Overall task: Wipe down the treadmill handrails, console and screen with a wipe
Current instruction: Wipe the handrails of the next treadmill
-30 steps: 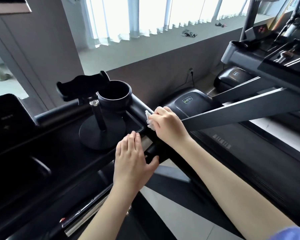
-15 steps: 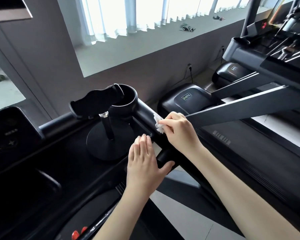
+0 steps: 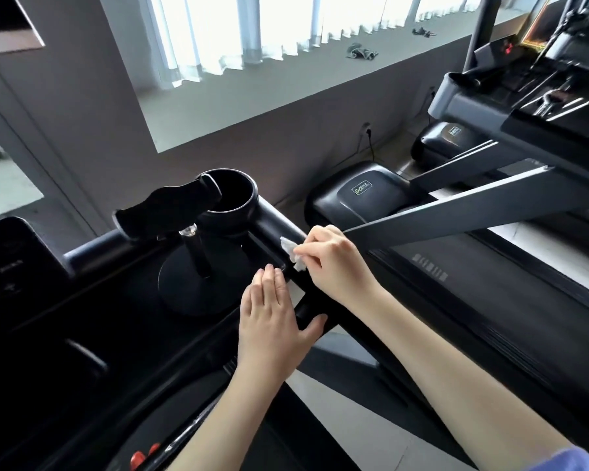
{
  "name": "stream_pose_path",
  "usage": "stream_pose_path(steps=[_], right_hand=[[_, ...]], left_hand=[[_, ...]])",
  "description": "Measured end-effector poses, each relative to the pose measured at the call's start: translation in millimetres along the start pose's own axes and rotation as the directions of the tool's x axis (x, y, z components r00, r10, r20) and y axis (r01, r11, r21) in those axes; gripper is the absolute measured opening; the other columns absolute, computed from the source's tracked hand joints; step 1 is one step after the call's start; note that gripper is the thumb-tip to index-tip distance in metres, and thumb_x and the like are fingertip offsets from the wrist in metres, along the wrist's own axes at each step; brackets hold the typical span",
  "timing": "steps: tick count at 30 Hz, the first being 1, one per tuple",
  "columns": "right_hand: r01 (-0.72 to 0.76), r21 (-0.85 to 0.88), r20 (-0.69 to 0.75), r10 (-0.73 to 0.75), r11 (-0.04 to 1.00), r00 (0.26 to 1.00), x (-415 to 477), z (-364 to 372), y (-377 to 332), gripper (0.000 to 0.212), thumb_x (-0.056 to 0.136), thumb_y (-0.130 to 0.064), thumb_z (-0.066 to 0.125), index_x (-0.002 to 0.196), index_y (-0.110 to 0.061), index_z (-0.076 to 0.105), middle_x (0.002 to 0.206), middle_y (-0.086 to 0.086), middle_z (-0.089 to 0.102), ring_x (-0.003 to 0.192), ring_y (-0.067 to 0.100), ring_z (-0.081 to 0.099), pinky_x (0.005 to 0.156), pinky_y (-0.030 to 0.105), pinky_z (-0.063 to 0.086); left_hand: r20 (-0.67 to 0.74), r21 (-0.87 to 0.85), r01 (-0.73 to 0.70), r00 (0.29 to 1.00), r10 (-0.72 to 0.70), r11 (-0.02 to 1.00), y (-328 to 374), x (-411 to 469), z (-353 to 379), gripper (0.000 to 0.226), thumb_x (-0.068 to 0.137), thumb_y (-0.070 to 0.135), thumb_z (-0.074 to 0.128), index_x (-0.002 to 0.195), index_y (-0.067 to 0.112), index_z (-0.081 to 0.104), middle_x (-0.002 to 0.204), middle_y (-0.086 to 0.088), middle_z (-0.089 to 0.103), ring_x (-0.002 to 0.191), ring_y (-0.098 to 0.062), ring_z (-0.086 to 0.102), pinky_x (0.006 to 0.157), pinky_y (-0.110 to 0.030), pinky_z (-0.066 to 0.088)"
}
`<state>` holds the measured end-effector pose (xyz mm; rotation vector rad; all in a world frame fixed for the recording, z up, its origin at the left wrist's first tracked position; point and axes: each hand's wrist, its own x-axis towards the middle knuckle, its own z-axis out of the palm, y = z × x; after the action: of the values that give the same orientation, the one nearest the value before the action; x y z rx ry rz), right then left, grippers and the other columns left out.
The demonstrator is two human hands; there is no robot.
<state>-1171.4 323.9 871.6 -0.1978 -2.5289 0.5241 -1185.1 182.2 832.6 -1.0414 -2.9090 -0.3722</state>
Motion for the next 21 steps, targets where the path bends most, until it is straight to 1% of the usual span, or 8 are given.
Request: stream_pose_path(steps=[2,4,6,8,13,17,19,21], right_hand=[[0.04,0.023,-0.009,-0.04,0.999,0.999,3.1,3.2,3.8,0.027,0.086,-0.014,0.054,0.07,-0.008,0.075,0.071,0.001,0.059,0.07,0.024,0.053,0.057,0.031,0.052],[0.01,0.064,-0.043,-0.007,0.998,0.999,21.5,11.7,7.9,0.031,0.087,-0.019,0.05,0.073,-0.007,0.076,0.071,0.004,0.06,0.07,0.027,0.054,0.058,0.034,0.053],[-0.016,0.1,-0.025,0.018,0.995,1.0,37.0,18.4,9.3,0.024,0.083,-0.012,0.054,0.076,-0.007,0.076,0.074,0.007,0.061,0.074,0.03,0.055,0.064,0.039,0.053],[0.009,0.104,0.012,-0.011,0.995,1.0,39.4,20.6,13.1,0.021,0.081,-0.008,0.056,0.077,-0.005,0.076,0.075,0.007,0.061,0.075,0.03,0.055,0.064,0.041,0.054],[0.158,0.08,0.042,-0.162,0.984,0.986,35.2,19.6,21.3,0.016,0.078,-0.005,0.059,0.072,-0.003,0.074,0.072,0.005,0.057,0.07,0.027,0.054,0.054,0.039,0.054],[0.186,0.046,0.06,-0.188,0.982,0.98,74.4,40.1,10.9,0.008,0.07,0.005,0.071,0.066,-0.001,0.071,0.073,0.01,0.056,0.067,0.031,0.053,0.047,0.041,0.053],[0.22,0.041,0.119,-0.223,0.975,0.968,77.8,41.4,7.2,0.013,0.064,0.009,0.076,0.063,-0.001,0.069,0.073,0.009,0.055,0.067,0.03,0.052,0.043,0.035,0.052],[0.332,-0.007,0.191,-0.325,0.943,0.926,70.4,35.5,7.1,0.019,0.055,0.01,0.081,0.058,-0.002,0.066,0.07,0.007,0.054,0.064,0.028,0.054,0.044,0.022,0.046]], left_hand=[[0.004,0.018,0.003,1.0,-0.003,1.0,-0.3,-0.1,-0.6,0.094,0.078,0.068,0.036,0.13,-0.009,0.052,0.133,-0.021,0.054,0.126,-0.033,0.051,0.106,-0.038,0.024],[0.016,0.034,0.009,1.0,-0.009,0.999,-0.1,-0.6,-0.6,0.094,0.081,0.069,0.034,0.132,-0.008,0.051,0.135,-0.02,0.053,0.128,-0.032,0.049,0.106,-0.038,0.024],[0.015,0.046,0.018,1.0,-0.019,0.999,0.6,-1.6,-0.5,0.094,0.082,0.07,0.032,0.133,-0.007,0.05,0.137,-0.019,0.052,0.13,-0.03,0.044,0.107,-0.039,0.023],[0.0,0.052,0.035,0.999,-0.035,0.998,2.3,-2.2,0.2,0.093,0.082,0.069,0.032,0.134,-0.006,0.05,0.138,-0.019,0.052,0.13,-0.029,0.042,0.107,-0.039,0.024],[-0.031,0.08,0.044,0.999,-0.041,0.996,4.1,-1.9,0.4,0.092,0.08,0.069,0.036,0.133,-0.005,0.051,0.138,-0.018,0.052,0.129,-0.029,0.046,0.108,-0.04,0.025],[-0.016,0.097,0.057,0.998,-0.056,0.994,5.0,-1.7,-0.2,0.093,0.078,0.07,0.036,0.131,-0.005,0.054,0.136,-0.017,0.054,0.127,-0.03,0.051,0.106,-0.04,0.028],[-0.024,0.1,0.062,0.998,-0.06,0.993,6.1,-1.1,-1.2,0.092,0.077,0.07,0.037,0.13,-0.004,0.055,0.135,-0.016,0.055,0.126,-0.029,0.052,0.109,-0.04,0.035],[-0.025,0.104,0.063,0.998,-0.061,0.993,7.4,-1.2,-2.5,0.092,0.076,0.071,0.037,0.128,-0.002,0.057,0.134,-0.015,0.057,0.125,-0.028,0.054,0.106,-0.04,0.041]])
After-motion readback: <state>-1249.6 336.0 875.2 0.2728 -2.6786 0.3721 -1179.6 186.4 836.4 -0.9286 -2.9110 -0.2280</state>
